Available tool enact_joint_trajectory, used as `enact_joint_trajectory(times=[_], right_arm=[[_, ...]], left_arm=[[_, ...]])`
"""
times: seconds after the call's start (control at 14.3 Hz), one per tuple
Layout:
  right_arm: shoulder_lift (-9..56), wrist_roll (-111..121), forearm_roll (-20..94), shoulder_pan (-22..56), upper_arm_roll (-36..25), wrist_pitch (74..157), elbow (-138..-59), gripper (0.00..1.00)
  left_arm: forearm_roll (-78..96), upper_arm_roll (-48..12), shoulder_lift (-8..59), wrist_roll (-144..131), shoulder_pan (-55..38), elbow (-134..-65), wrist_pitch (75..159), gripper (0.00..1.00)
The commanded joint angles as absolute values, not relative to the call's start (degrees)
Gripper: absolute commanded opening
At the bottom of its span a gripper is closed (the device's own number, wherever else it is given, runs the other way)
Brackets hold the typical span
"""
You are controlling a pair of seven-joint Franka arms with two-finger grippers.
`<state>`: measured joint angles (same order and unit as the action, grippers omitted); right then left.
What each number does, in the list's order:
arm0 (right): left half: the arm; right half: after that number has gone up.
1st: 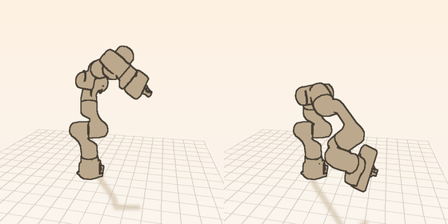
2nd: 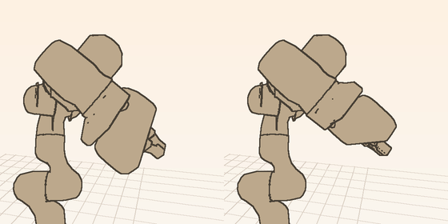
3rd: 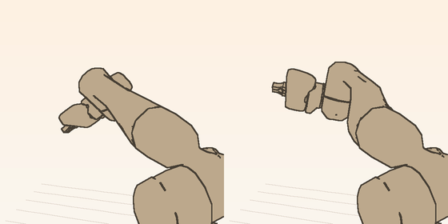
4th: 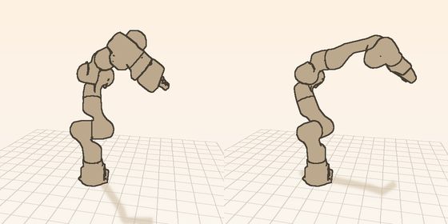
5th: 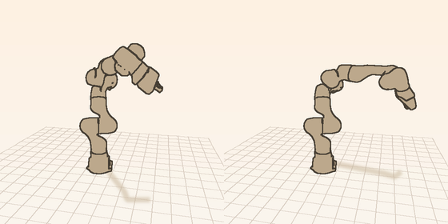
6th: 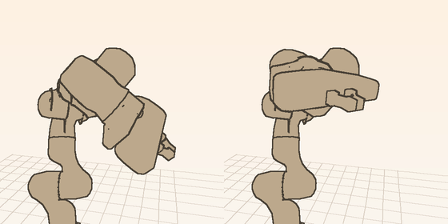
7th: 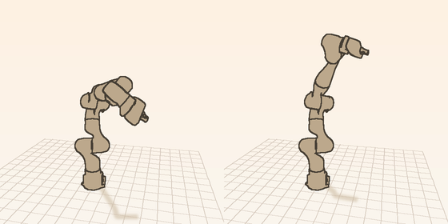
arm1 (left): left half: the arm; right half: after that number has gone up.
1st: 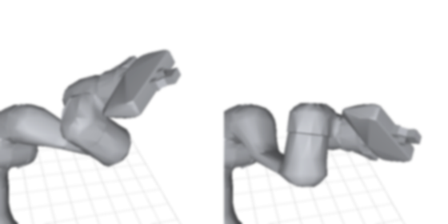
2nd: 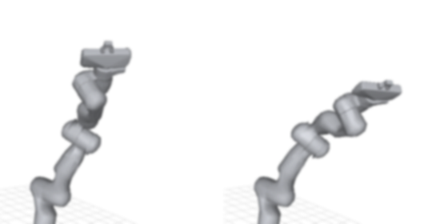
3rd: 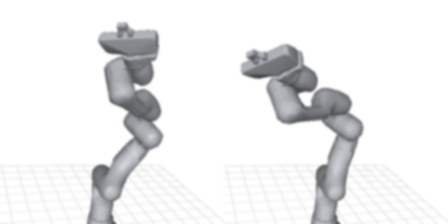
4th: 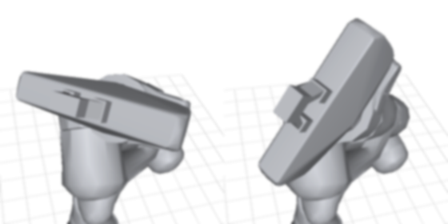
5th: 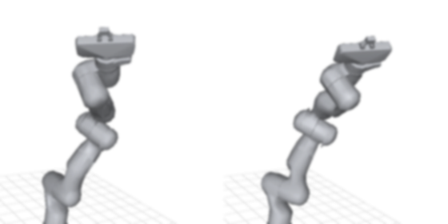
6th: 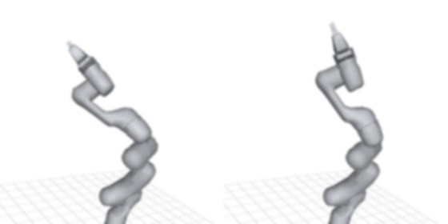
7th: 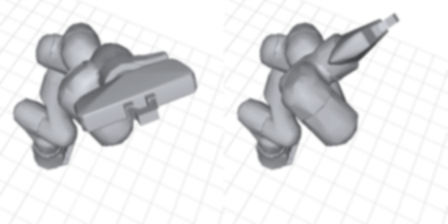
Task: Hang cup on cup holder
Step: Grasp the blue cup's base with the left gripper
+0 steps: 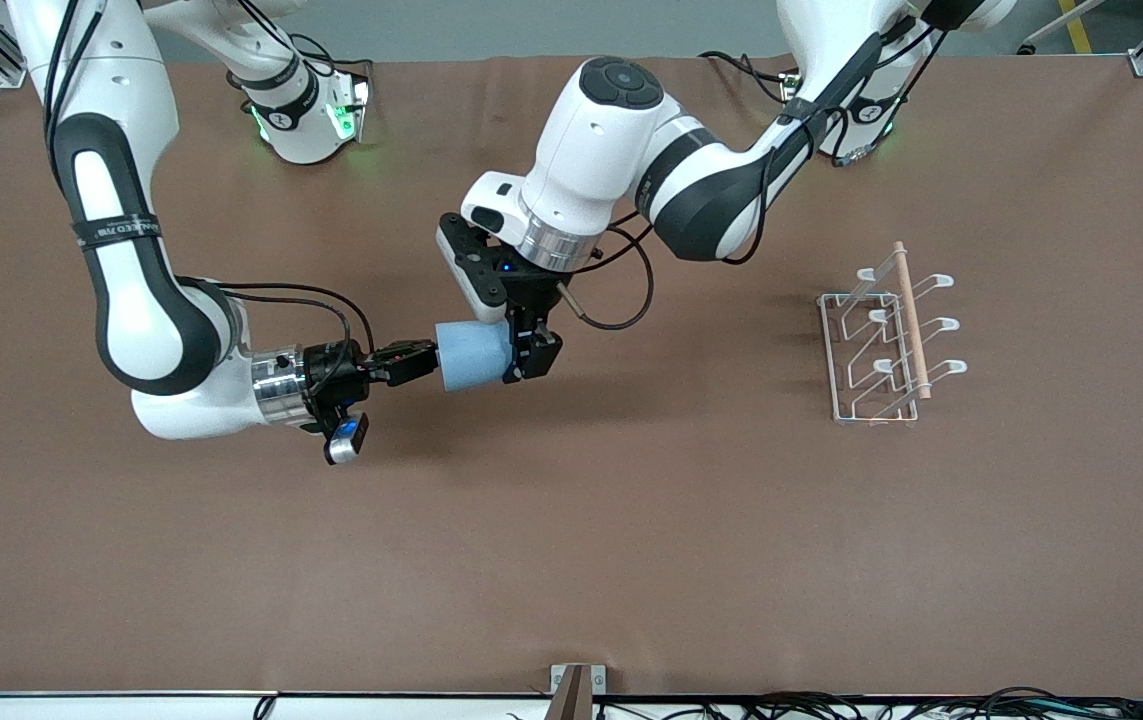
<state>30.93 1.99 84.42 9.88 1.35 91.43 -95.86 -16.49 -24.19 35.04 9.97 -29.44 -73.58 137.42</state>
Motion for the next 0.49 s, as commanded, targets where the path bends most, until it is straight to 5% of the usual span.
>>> enact_joint_trajectory(times=[0.0,0.42], right_arm=[[30.76,1.32,83.42,10.02,1.41,91.05,-95.80,0.99],[30.06,1.23,75.35,9.32,0.18,91.67,-95.71,1.00]], left_arm=[[-18.36,-23.64,35.51,9.23,-29.71,-72.16,136.06,0.05],[-18.81,-23.64,33.84,10.20,-27.95,-72.16,127.64,0.02]])
